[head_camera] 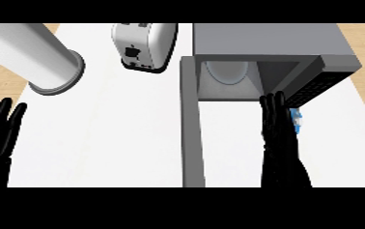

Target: Pick up the milk, place it into the microwave and close the microwave

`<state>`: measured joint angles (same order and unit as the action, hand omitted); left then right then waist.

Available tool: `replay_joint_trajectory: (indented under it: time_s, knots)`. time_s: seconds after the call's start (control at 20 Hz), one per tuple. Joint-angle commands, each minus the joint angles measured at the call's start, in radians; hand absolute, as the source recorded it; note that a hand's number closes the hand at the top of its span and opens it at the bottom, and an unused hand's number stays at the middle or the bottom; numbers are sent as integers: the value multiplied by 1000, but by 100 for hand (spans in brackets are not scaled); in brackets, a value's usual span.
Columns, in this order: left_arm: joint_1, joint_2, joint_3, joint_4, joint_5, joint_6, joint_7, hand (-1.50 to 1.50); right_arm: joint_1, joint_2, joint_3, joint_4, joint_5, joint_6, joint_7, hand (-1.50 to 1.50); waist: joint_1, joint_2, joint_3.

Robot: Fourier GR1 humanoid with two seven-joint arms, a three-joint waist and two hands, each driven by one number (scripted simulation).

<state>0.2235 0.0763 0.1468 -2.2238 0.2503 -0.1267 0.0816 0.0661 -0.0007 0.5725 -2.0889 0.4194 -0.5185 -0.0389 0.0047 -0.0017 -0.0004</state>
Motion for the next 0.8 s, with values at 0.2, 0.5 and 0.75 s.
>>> replay_joint_trajectory:
  time_s: [0.2, 0.5, 0.75]
  knots:
    - [96, -17, 20, -40, 31, -72, -35, -150, 8, 1, -66, 75, -9, -85, -34, -150, 0, 1, 0]
    - [142, -14, 99, 31, 102, -151, -116, -150, 75, -36, -188, 164, -200, -54, -208, -150, 0, 1, 1]
    - [181, -36, 97, -70, 103, -148, -61, -150, 74, -5, -241, 254, -229, -72, -258, -150, 1, 1, 1]
